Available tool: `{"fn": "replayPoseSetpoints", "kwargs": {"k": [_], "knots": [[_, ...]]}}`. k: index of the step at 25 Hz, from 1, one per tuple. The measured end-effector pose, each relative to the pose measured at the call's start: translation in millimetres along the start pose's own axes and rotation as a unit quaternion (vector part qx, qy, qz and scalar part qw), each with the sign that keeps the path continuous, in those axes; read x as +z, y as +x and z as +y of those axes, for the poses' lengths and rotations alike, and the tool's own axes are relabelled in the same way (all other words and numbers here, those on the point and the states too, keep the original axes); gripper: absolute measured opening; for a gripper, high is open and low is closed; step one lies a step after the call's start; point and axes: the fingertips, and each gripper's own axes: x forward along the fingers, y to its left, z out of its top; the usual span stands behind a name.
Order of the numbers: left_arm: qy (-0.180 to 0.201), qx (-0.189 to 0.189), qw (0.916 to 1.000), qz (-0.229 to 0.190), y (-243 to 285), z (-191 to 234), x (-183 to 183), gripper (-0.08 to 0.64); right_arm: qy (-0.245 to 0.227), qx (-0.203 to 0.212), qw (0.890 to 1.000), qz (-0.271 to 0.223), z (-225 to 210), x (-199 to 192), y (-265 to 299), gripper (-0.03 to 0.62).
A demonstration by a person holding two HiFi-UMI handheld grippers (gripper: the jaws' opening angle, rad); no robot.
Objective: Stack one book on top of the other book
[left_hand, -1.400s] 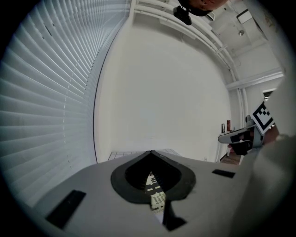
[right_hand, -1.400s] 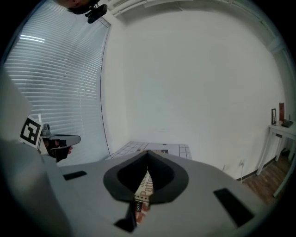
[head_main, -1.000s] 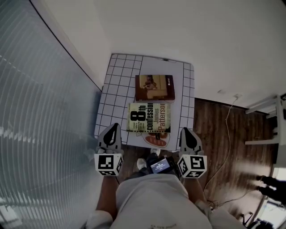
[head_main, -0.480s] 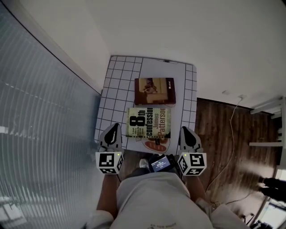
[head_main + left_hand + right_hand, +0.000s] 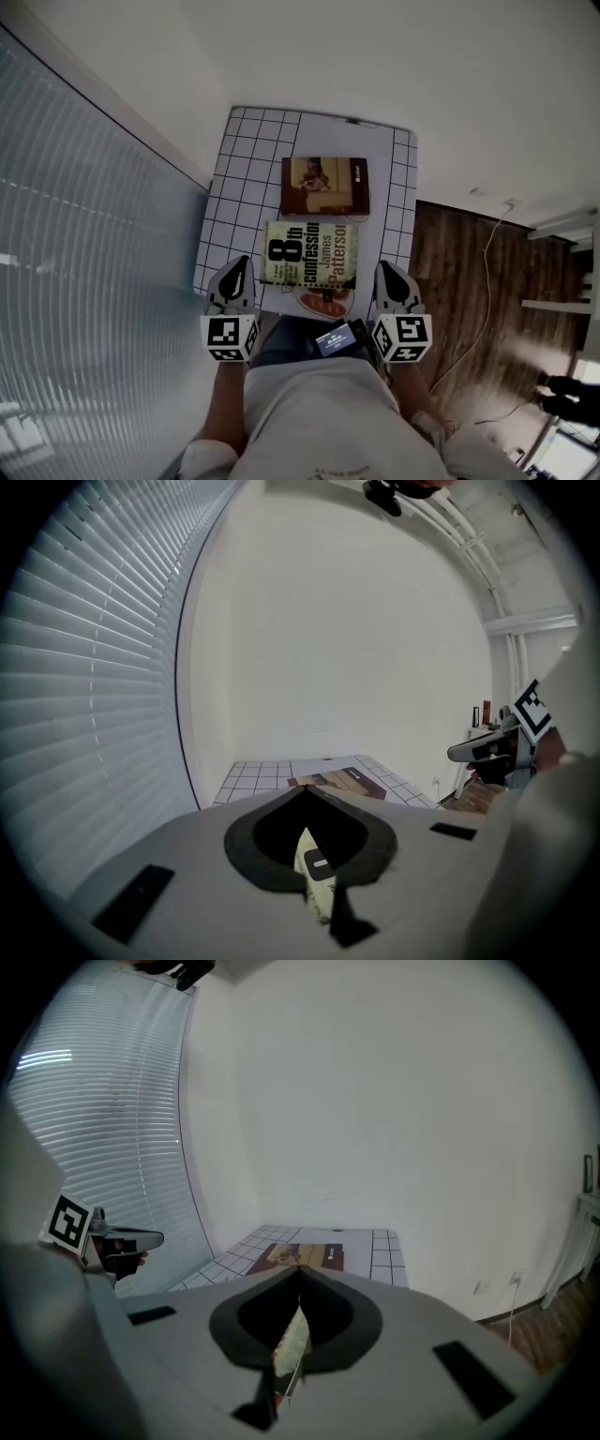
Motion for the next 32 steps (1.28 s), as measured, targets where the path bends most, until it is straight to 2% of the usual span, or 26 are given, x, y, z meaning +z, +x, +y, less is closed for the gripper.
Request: {"fn": "replayPoseSetpoints", "kwargs": {"k": [12,32], "knots": [[-0.011,-0.005,0.9998,0.018,13.8,5.3,-13.9,0.008,0.001,0.008,0.999,0.032,1.0,-17.3,21.6,0.008],[-0.027,-0.022,0.9966,0.075,34.2,1.0,-63.9,0.008,0.011,0.022,0.994,0.104,-2.2,-67.5,44.8,0.008]]}}
